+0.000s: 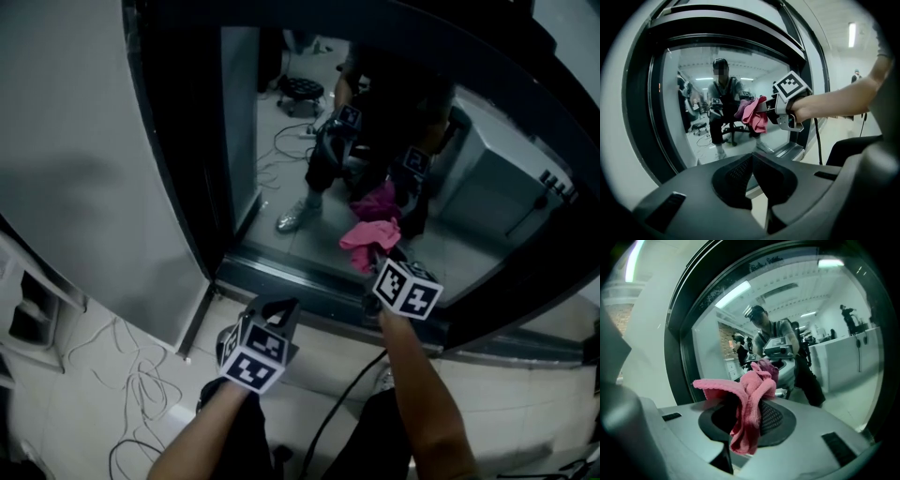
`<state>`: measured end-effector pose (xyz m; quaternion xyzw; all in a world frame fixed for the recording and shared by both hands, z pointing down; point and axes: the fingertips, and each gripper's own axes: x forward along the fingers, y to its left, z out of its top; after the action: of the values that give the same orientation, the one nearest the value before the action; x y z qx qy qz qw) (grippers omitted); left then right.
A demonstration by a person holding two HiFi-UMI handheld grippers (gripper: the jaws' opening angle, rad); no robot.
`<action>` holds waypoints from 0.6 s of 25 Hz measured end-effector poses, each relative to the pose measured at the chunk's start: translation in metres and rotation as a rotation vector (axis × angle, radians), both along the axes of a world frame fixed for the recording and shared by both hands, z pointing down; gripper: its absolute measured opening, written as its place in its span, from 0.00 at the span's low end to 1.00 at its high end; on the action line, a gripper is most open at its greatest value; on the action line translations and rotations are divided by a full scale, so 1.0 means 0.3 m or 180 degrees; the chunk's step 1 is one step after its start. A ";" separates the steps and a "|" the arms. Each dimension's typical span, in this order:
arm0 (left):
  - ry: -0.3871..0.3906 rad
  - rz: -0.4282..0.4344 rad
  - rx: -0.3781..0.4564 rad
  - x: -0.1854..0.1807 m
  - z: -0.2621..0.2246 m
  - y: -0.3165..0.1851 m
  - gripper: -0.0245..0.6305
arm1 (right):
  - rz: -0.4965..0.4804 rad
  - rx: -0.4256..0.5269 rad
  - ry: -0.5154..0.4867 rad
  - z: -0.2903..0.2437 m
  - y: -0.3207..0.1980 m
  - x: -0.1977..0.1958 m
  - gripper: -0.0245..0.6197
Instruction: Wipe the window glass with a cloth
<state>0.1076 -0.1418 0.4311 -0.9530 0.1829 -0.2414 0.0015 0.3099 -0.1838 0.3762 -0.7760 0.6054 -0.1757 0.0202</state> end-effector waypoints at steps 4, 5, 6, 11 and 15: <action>0.0010 -0.0023 0.0013 -0.024 -0.010 -0.016 0.04 | -0.0106 0.0076 0.0093 -0.058 -0.024 -0.038 0.17; 0.0031 -0.0029 0.0008 -0.023 -0.017 -0.016 0.04 | -0.0132 0.0116 0.0115 -0.081 -0.027 -0.044 0.17; 0.0055 -0.0034 0.0002 -0.021 -0.025 -0.015 0.04 | -0.0151 0.0161 0.0139 -0.109 -0.029 -0.047 0.17; 0.0101 -0.0003 0.0023 -0.004 -0.049 0.003 0.04 | -0.0160 0.0355 0.0236 -0.235 -0.016 -0.030 0.17; 0.0144 0.0044 0.0037 0.026 -0.080 0.022 0.04 | -0.0119 0.0493 0.0264 -0.305 0.028 0.010 0.17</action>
<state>0.1153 -0.1351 0.4069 -0.9595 0.1778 -0.2187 0.0045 0.3130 -0.1755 0.2846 -0.7673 0.6319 -0.0964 0.0518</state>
